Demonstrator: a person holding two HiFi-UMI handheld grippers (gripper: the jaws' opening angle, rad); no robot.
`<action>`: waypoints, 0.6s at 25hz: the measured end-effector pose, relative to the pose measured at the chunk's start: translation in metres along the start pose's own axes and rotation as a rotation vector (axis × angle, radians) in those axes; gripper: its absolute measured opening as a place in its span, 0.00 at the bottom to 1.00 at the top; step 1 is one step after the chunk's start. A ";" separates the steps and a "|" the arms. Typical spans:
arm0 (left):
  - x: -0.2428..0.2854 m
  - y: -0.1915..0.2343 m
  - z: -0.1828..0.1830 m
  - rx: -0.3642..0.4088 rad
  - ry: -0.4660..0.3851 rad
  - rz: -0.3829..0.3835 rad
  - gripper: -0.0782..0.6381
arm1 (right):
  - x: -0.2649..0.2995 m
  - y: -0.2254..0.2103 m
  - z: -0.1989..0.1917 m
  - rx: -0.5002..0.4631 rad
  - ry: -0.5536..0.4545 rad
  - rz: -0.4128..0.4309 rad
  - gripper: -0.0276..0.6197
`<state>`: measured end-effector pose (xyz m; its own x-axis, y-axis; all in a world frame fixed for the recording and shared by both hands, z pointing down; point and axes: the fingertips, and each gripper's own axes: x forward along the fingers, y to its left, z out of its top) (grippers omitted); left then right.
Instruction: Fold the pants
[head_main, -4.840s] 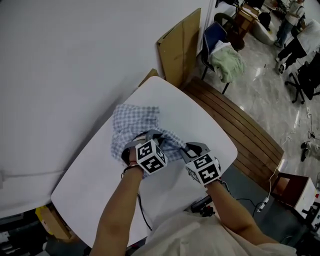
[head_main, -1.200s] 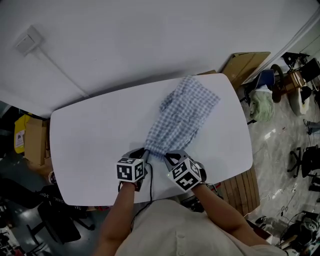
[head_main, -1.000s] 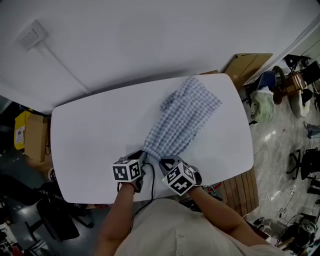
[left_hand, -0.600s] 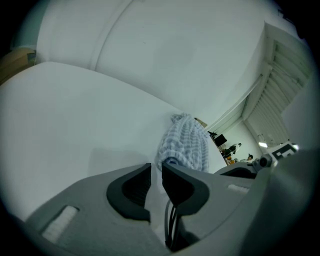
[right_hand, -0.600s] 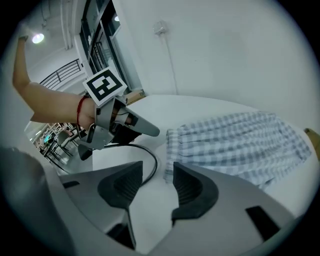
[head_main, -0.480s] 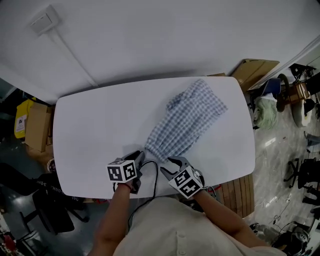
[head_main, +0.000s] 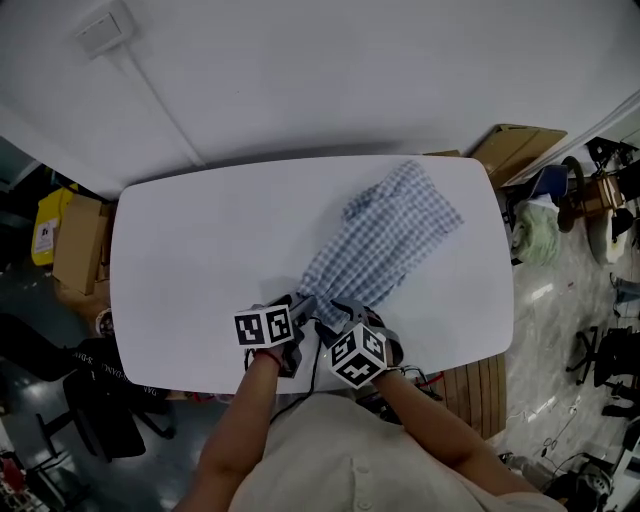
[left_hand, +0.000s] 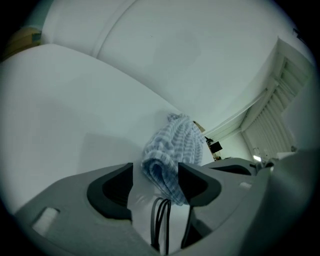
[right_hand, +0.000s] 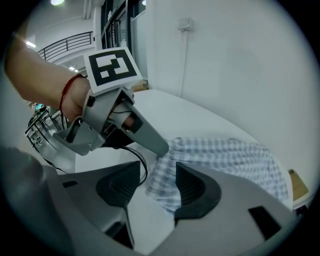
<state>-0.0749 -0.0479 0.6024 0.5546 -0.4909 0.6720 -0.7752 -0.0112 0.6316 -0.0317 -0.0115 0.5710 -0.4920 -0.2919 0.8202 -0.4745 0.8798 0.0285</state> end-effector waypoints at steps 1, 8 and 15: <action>0.003 0.001 -0.001 -0.006 0.006 -0.001 0.49 | 0.000 0.002 0.000 0.009 0.001 0.004 0.40; 0.012 -0.001 0.001 0.060 0.020 0.028 0.50 | -0.002 -0.001 -0.012 0.051 0.023 0.002 0.40; 0.020 -0.003 0.003 0.042 0.064 0.022 0.24 | -0.008 -0.009 -0.013 0.096 0.008 -0.005 0.40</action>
<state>-0.0624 -0.0606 0.6129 0.5542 -0.4351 0.7096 -0.7988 -0.0382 0.6004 -0.0141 -0.0124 0.5721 -0.4838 -0.2933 0.8246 -0.5448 0.8383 -0.0214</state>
